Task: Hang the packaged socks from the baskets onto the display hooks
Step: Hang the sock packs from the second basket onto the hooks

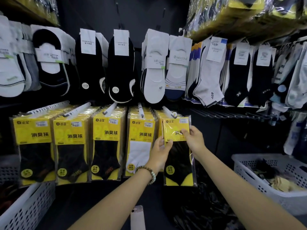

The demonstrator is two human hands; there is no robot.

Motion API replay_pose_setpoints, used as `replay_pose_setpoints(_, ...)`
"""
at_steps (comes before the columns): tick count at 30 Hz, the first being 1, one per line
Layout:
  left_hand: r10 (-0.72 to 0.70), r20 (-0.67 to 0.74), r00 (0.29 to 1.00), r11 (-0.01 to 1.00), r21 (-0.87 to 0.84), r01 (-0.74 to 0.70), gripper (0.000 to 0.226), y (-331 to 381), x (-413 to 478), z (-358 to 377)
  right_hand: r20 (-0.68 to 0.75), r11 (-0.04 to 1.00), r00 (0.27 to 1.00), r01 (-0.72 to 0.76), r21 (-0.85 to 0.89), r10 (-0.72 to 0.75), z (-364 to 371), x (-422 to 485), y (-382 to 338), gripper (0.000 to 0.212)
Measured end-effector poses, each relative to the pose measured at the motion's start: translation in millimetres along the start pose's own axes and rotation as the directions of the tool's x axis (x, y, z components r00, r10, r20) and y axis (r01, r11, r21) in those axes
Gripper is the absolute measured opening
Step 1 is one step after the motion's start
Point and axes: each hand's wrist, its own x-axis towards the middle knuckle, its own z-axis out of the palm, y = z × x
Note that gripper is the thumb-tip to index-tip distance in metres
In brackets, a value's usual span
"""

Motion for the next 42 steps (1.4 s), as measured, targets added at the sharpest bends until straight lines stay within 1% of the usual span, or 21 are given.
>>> replay_pose_setpoints(3,0.029,0.002,1.0,0.999,-0.042,-0.029,0.061,-10,11,-5,0.008,1.0,1.0,-0.009,-0.02,0.009,10,11,9,0.004)
replay_pose_setpoints(5,0.024,-0.002,1.0,1.0,-0.017,-0.024,0.062,-20,17,-8,-0.069,0.997,0.996,-0.059,-0.059,0.055,14,15,16,0.013)
replay_pose_setpoints(8,-0.001,-0.008,1.0,0.999,0.042,0.001,0.065,-40,14,-14,-0.2,0.989,0.971,-0.144,-0.044,0.132,14,5,28,0.032)
replay_pose_setpoints(11,-0.042,0.004,0.999,0.996,0.078,0.041,0.062,-69,-6,-25,-0.245,0.986,0.958,-0.164,-0.038,0.15,6,-27,46,0.038)
replay_pose_setpoints(13,-0.085,0.026,0.996,0.99,0.113,0.082,0.055,-97,-31,-35,-0.154,0.981,0.972,-0.187,-0.057,0.177,-2,-63,67,0.033)
replay_pose_setpoints(15,-0.169,0.068,0.983,0.976,0.153,0.157,0.048,-134,-64,-43,0.044,0.95,0.955,-0.287,-0.122,0.294,-12,-106,100,0.027)
replay_pose_setpoints(16,-0.227,0.093,0.97,0.963,0.172,0.209,0.045,-155,-84,-46,0.157,0.912,0.907,-0.357,-0.2,0.39,-18,-130,119,0.027)
replay_pose_setpoints(18,-0.347,0.129,0.929,0.927,0.199,0.318,0.039,-199,-129,-48,0.313,0.78,0.732,-0.467,-0.416,0.605,-29,-178,162,0.032)
replay_pose_setpoints(19,-0.4,0.136,0.906,0.906,0.21,0.368,0.036,-222,-153,-49,0.33,0.704,0.646,-0.487,-0.516,0.688,-34,-202,185,0.035)
replay_pose_setpoints(20,-0.449,0.136,0.883,0.882,0.224,0.414,0.032,-245,-176,-50,0.318,0.636,0.585,-0.484,-0.601,0.746,-38,-223,207,0.037)
replay_pose_setpoints(22,-0.549,0.118,0.828,0.82,0.269,0.505,0.024,-286,-218,-54,0.285,0.523,0.499,-0.442,-0.729,0.819,-43,-258,247,0.035)
replay_pose_setpoints(24,-0.635,0.075,0.769,0.752,0.289,0.593,0.016,-323,-254,-62,0.266,0.451,0.422,-0.432,-0.781,0.867,-40,-284,277,0.033)
replay_pose_setpoints(25,-0.672,0.05,0.739,0.718,0.292,0.632,0.02,-339,-269,-67,0.269,0.438,0.393,-0.445,-0.781,0.879,-37,-296,289,0.038)
replay_pose_setpoints(28,-0.789,-0.017,0.614,0.564,0.377,0.735,0.055,-379,-303,-86,0.267,0.387,0.289,-0.549,-0.741,0.92,-24,-326,321,0.057)
replay_pose_setpoints(30,-0.836,-0.075,0.543,0.483,0.366,0.795,0.063,-401,-314,-97,0.264,0.354,0.24,-0.539,-0.764,0.934,-16,-349,346,0.061)
replay_pose_setpoints(31,-0.843,-0.102,0.528,0.468,0.344,0.814,0.059,-410,-316,-102,0.258,0.338,0.221,-0.538,-0.772,0.941,-11,-357,356,0.058)
replay_pose_setpoints(34,-0.839,-0.093,0.536,0.474,0.359,0.804,0.034,-429,-318,-111,0.278,0.312,0.149,-0.566,-0.763,0.949,2,-380,382,0.041)
replay_pose_setpoints(36,-0.834,-0.084,0.546,0.479,0.381,0.791,0.04,-436,-321,-110,0.254,0.272,0.115,-0.588,-0.762,0.96,10,-389,393,0.048)
replay_pose_setpoints(39,-0.821,-0.109,0.56,0.491,0.364,0.791,0.042,-438,-328,-102,0.18,0.236,0.152,-0.628,-0.742,0.972,20,-400,403,0.062)
replay_pose_setpoints(40,-0.824,-0.122,0.553,0.475,0.382,0.792,0.048,-439,-330,-101,0.158,0.226,0.162,-0.651,-0.725,0.974,22,-402,406,0.064)
replay_pose_setpoints(42,-0.831,-0.149,0.537,0.45,0.389,0.804,0.059,-443,-333,-102,0.154,0.205,0.137,-0.715,-0.668,0.979,22,-402,406,0.068)
